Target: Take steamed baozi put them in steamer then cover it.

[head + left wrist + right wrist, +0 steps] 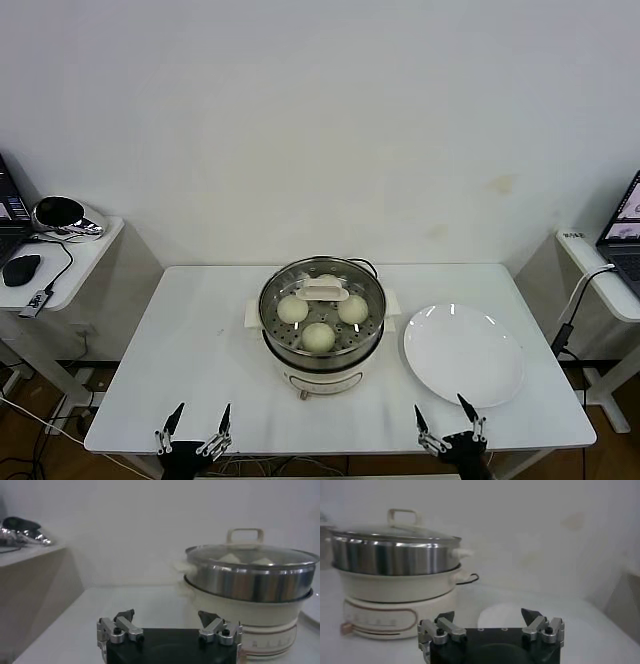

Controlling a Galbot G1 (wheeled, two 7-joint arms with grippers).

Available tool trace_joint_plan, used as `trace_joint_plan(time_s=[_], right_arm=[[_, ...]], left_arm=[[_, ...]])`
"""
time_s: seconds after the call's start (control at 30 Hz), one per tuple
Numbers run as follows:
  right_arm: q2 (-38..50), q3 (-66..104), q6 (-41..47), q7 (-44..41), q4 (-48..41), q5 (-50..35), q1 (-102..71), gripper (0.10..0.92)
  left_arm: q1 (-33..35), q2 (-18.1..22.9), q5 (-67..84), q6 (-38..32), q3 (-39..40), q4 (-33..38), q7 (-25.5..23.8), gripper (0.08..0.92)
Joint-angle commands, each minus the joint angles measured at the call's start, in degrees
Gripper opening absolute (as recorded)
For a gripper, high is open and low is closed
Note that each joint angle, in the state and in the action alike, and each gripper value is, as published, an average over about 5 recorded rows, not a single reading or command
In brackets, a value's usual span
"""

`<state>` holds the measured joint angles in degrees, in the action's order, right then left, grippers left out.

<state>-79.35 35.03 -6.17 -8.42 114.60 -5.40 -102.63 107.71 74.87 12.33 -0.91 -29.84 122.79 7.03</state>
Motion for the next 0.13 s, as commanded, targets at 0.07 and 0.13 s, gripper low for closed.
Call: trace_joint_plan(time_s=[0.07,0.13], right_arm=[[0.0,-2.1,2.3,0.5,1.9,0.6,-2.0,0.823],[-0.1,-2.2,2.2,0.5,1.9,0.6,-2.3,0.823]], left_arm=[[1.3,1.2,1.8,-0.6,-0.5,-0.7,-0.6,0.823],[1.3,1.3,1.7,-0.6,-0.4,-0.7,-0.5,0.823]])
